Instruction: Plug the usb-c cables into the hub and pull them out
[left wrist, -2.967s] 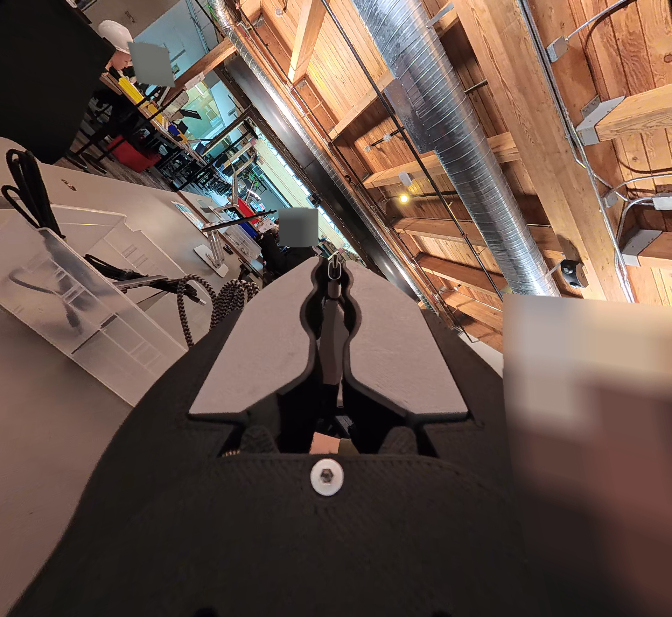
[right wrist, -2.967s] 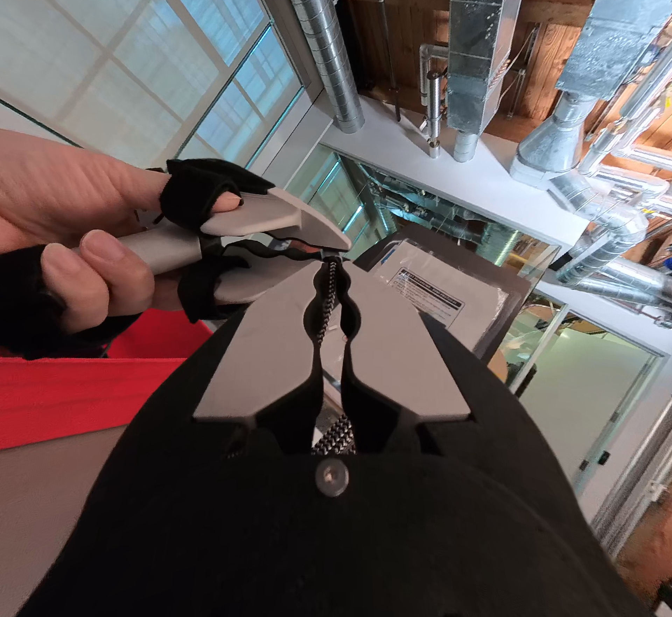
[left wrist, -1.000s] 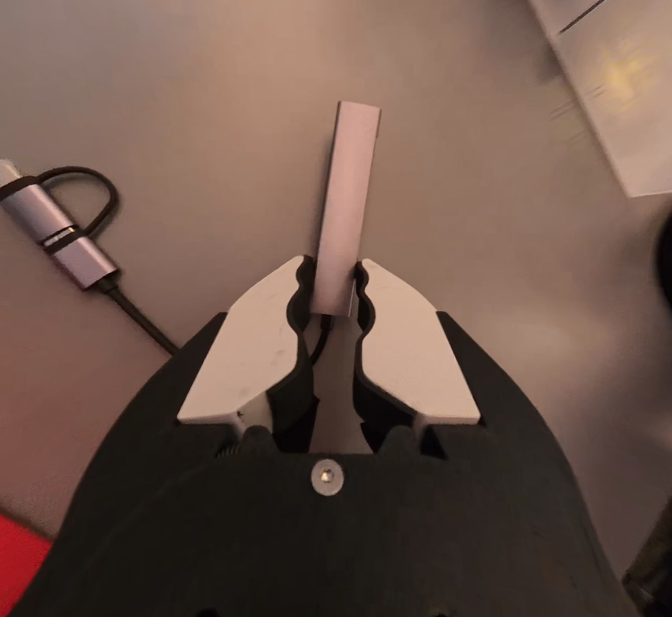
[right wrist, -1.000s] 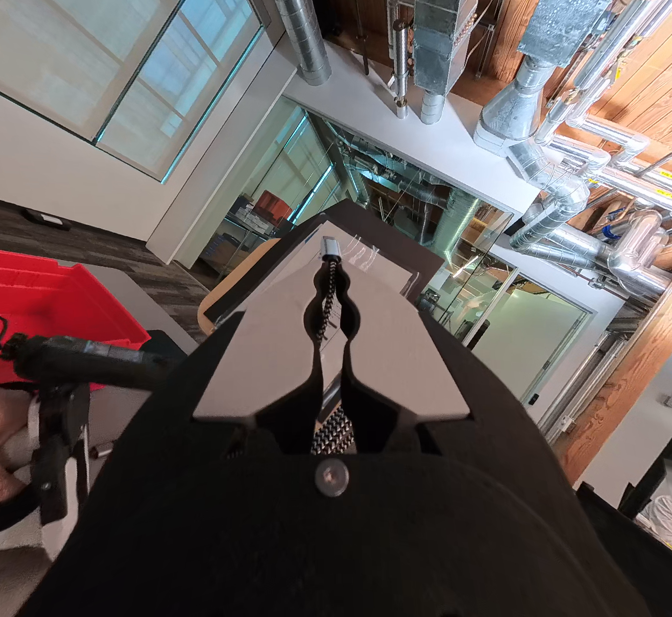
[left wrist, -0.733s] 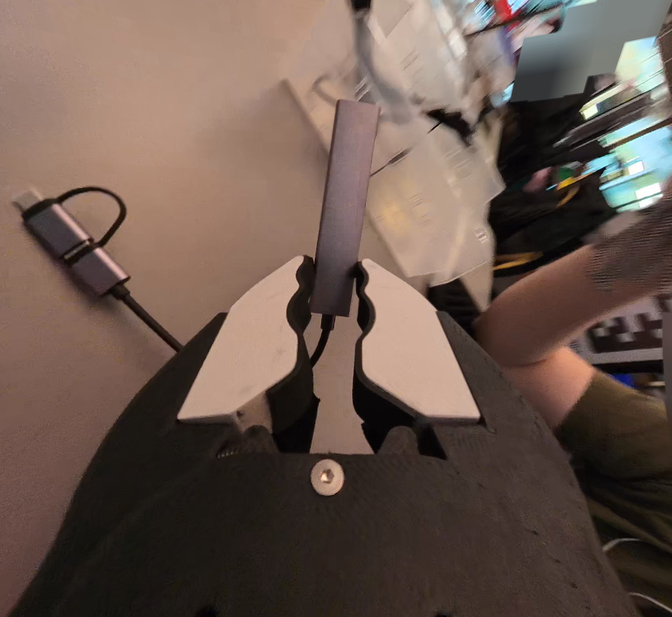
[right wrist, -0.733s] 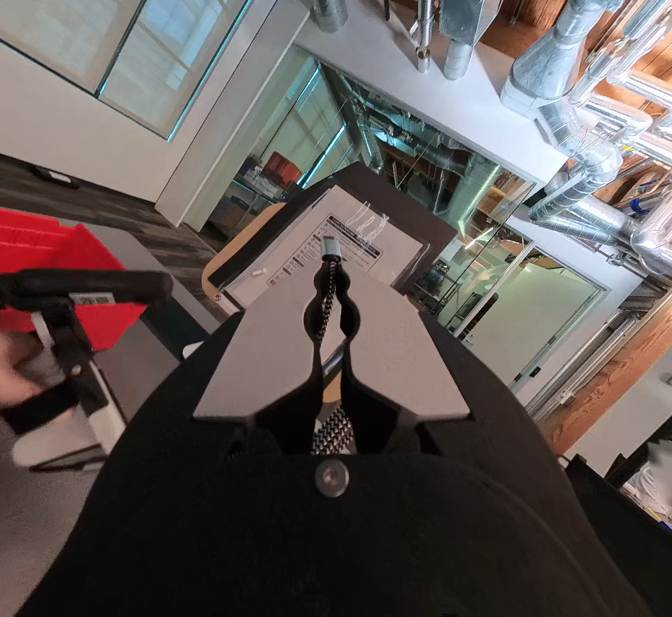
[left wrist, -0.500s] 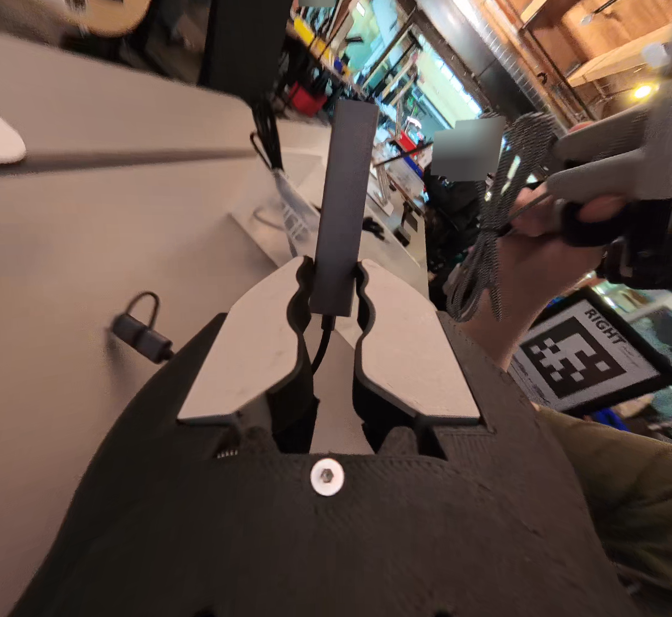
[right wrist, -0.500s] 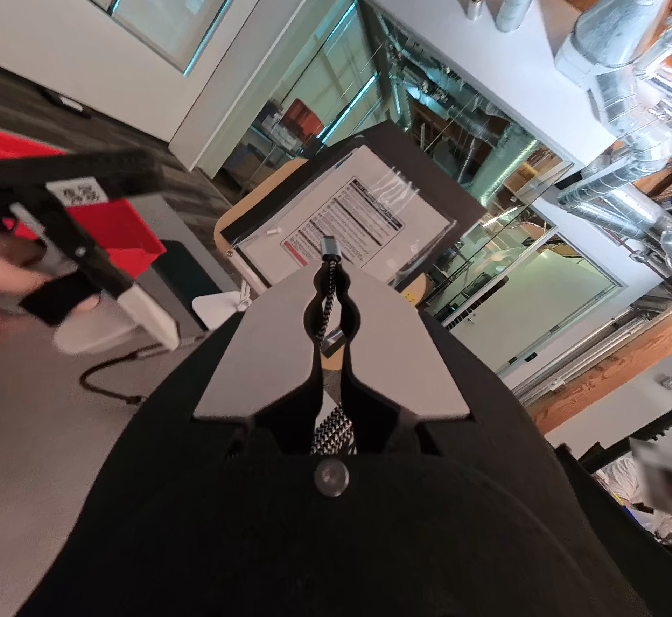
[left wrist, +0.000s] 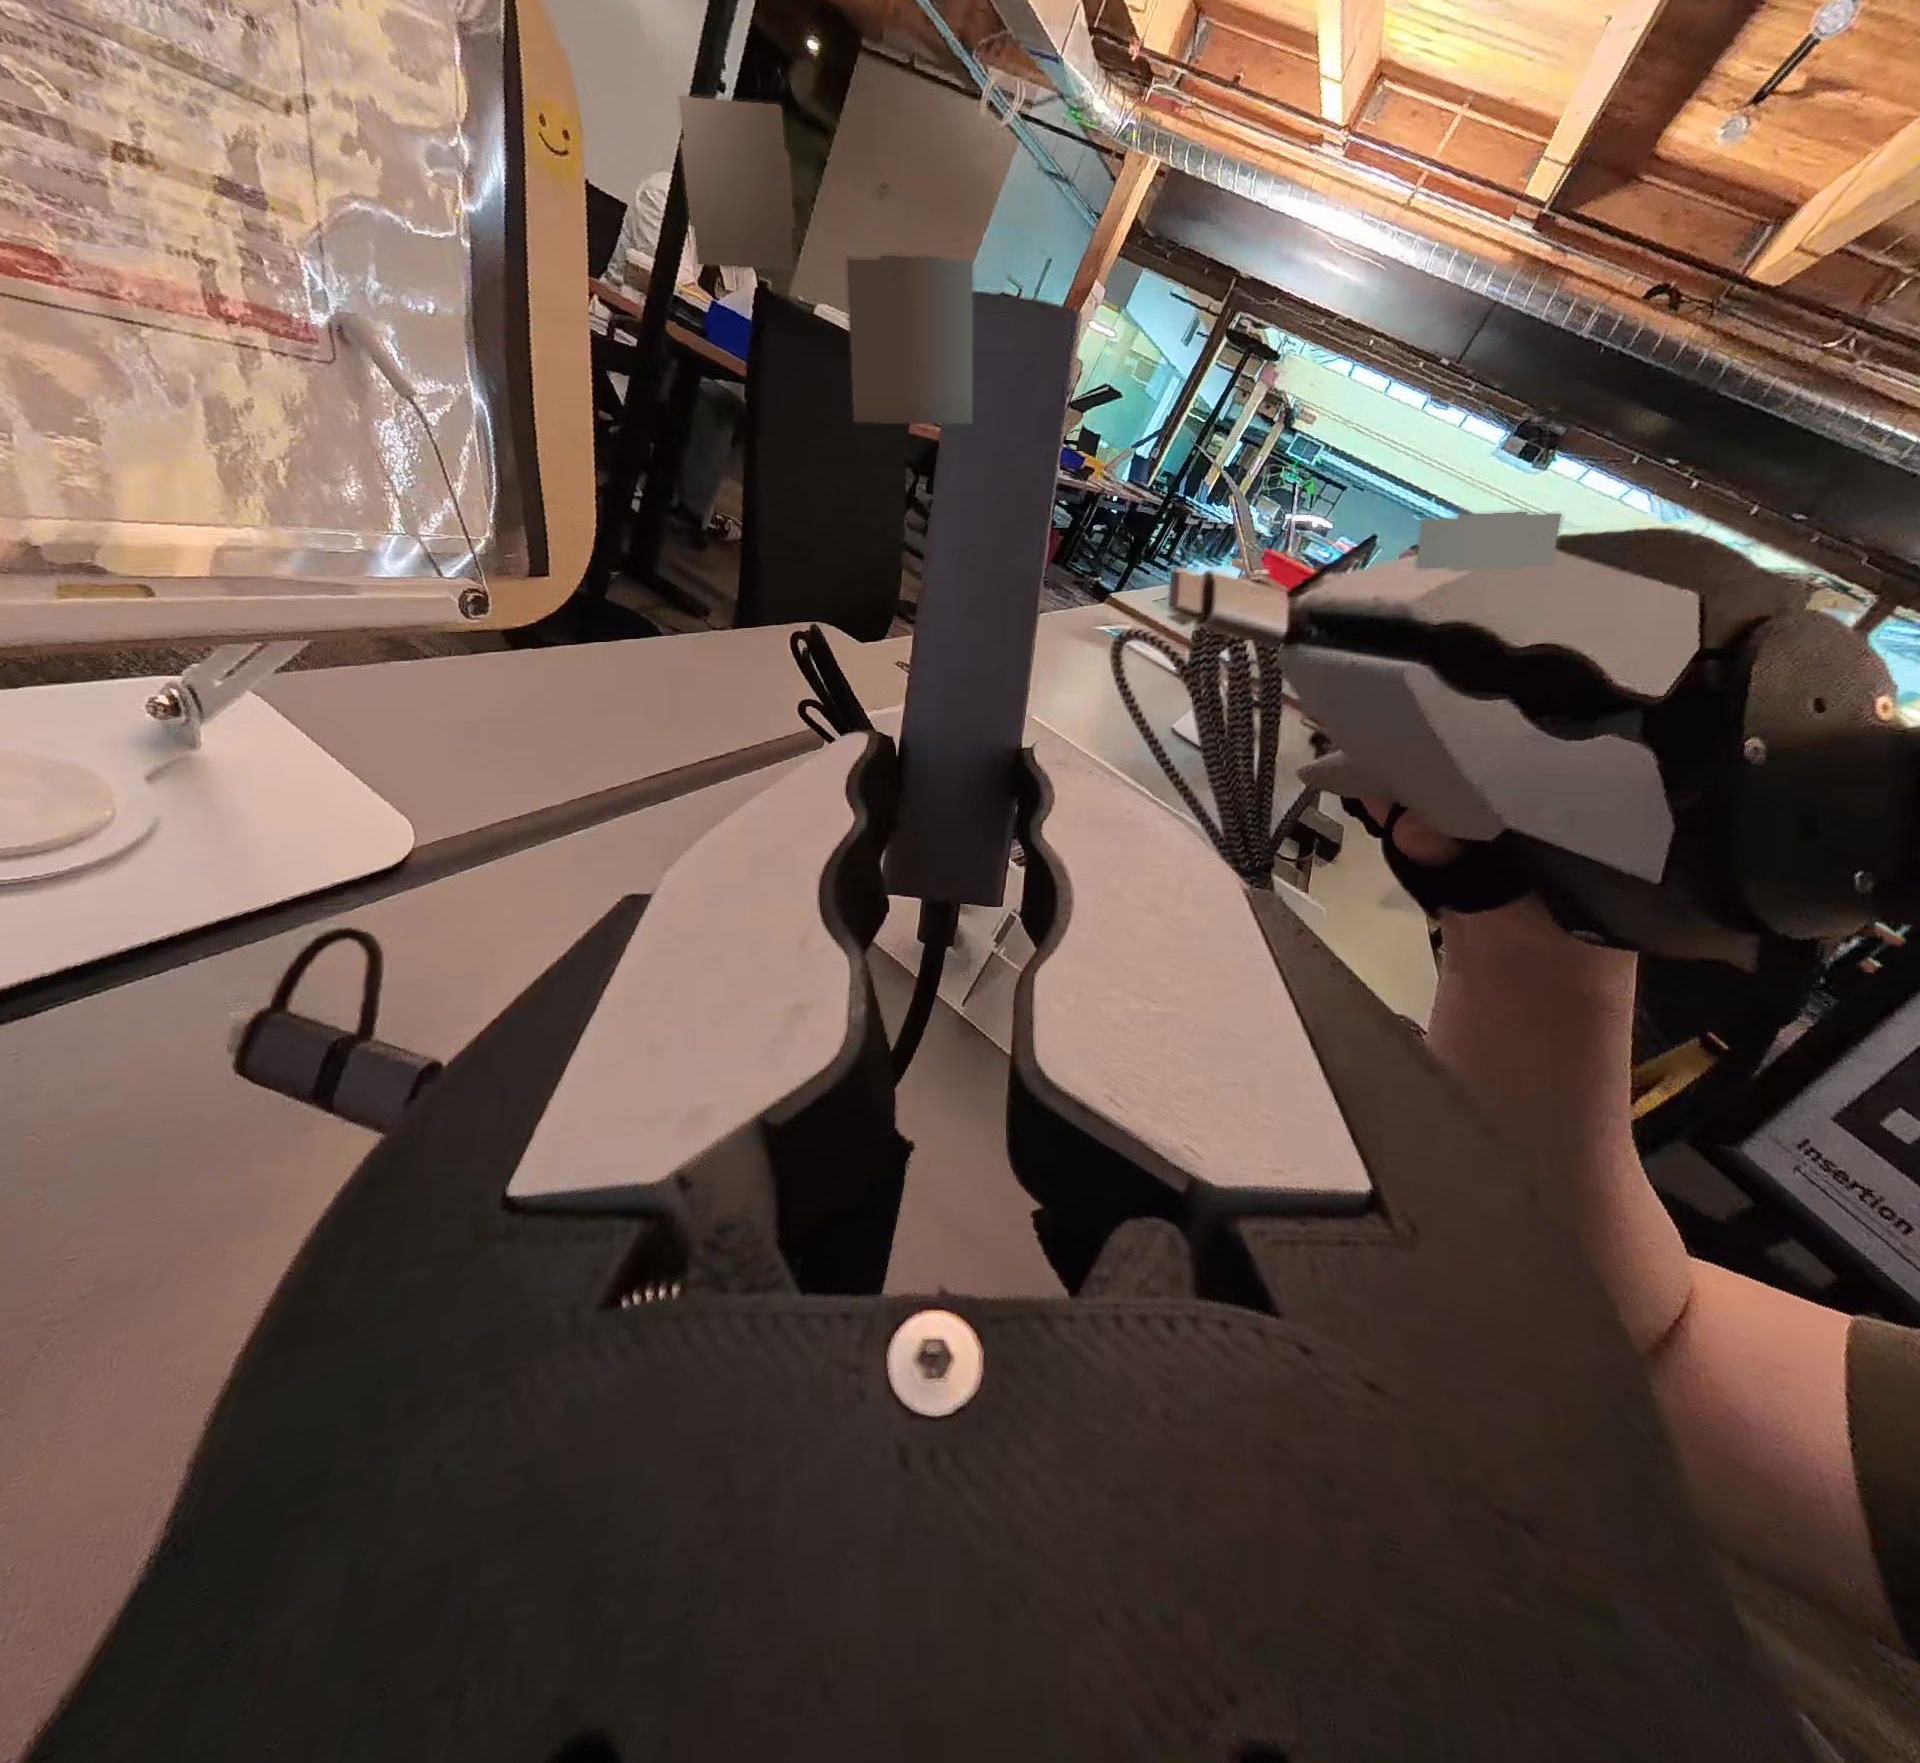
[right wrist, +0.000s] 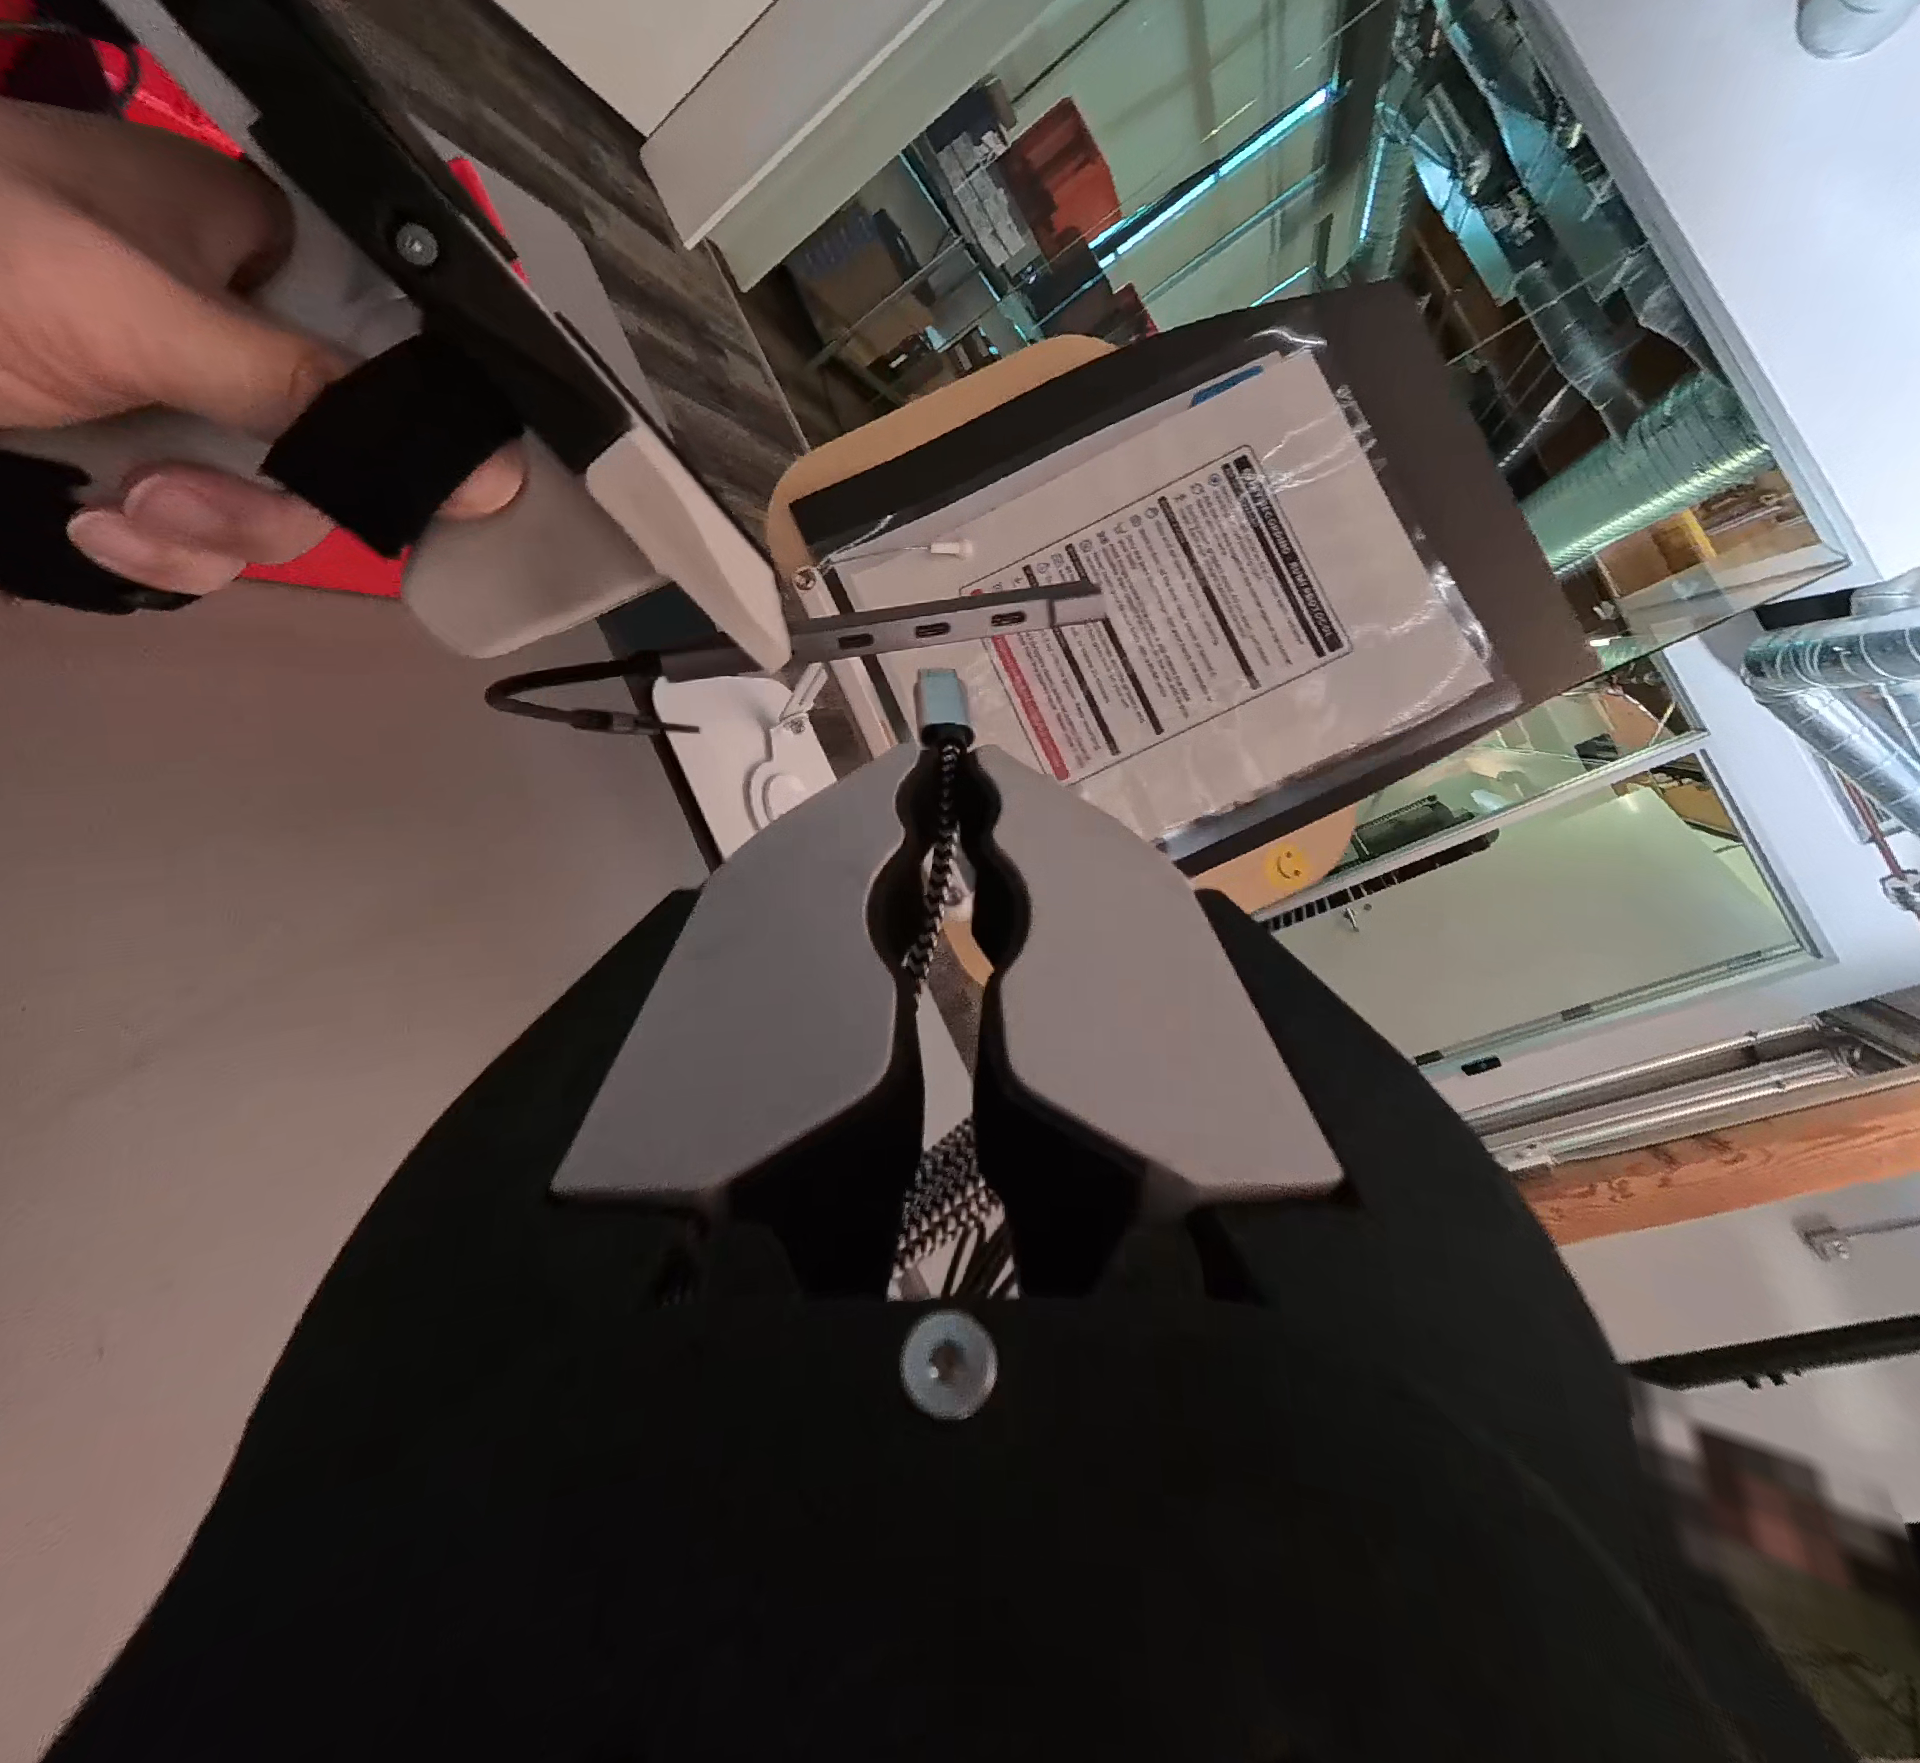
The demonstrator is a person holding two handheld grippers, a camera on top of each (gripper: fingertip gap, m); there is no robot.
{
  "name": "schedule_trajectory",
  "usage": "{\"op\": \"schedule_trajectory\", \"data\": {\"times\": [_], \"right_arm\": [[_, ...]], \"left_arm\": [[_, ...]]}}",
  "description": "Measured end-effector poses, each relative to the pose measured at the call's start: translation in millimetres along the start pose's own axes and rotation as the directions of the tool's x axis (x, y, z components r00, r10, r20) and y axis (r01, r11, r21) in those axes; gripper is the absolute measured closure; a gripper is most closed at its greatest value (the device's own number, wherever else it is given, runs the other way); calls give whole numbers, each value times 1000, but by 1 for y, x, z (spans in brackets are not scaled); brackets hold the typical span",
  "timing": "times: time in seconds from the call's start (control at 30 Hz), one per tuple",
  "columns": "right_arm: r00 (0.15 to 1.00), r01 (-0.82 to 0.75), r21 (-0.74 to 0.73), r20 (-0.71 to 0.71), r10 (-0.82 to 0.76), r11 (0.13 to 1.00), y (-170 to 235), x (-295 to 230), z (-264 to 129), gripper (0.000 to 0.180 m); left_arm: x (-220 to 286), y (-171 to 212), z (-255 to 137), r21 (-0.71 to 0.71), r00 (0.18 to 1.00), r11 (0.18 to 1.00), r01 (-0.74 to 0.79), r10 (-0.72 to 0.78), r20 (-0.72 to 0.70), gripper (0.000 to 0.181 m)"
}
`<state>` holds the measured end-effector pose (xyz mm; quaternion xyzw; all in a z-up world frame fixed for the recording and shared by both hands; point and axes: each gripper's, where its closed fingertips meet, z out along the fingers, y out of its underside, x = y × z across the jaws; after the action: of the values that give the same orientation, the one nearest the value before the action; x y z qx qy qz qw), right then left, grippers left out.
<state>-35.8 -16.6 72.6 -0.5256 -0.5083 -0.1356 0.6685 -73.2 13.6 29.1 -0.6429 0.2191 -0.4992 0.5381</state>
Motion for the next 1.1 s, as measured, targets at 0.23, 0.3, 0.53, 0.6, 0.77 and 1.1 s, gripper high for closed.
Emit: {"op": "schedule_trajectory", "data": {"times": [0.23, 0.3, 0.53, 0.6, 0.77, 1.1], "right_arm": [[999, -22, 9, 36, 22, 1000, 0, -8, 5, 176], [999, -18, 8, 39, 18, 1000, 0, -9, 6, 176], [999, -8, 8, 51, 7, 1000, 0, -14, 8, 176], [999, -6, 8, 50, 6, 1000, 0, -15, 9, 176], [999, -8, 8, 47, 8, 1000, 1, -14, 9, 176], [999, 2, -4, 48, -2, 1000, 4, -15, 10, 176]], "left_arm": [[5, -3, -1, 9, 1000, 1000, -12, 12, -3, 159], [6, -3, 0, 3, 1000, 1000, -25, 25, 1, 159], [10, -2, 1, -7, 999, 999, -54, 54, 5, 159], [11, -2, 1, -10, 998, 998, -58, 59, 6, 159], [12, -1, 3, -15, 998, 998, -63, 64, 2, 159], [14, -1, 4, -23, 996, 996, -87, 88, 7, 159]]}}
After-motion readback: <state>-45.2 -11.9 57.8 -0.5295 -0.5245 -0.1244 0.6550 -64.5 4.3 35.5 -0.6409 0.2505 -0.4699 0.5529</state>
